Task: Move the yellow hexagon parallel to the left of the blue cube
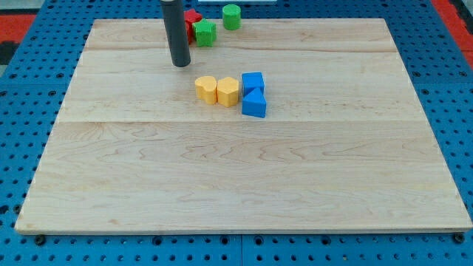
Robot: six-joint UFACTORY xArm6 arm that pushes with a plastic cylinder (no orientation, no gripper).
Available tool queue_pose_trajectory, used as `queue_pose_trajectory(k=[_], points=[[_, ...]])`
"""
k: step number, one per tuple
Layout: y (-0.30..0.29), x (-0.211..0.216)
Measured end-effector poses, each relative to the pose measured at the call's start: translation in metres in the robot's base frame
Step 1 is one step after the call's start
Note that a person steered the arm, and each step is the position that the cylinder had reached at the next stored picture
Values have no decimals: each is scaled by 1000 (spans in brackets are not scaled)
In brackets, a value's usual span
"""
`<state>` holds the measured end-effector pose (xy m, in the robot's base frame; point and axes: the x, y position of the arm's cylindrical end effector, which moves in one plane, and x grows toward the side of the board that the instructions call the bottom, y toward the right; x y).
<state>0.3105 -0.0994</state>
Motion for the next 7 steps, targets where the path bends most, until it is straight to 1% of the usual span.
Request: queue_pose_trajectory(k=[1, 2, 3, 4, 5, 6, 7], points=[[1, 8], [49, -5], [101, 0], [111, 44], [87, 74], [48, 74], [32, 62]])
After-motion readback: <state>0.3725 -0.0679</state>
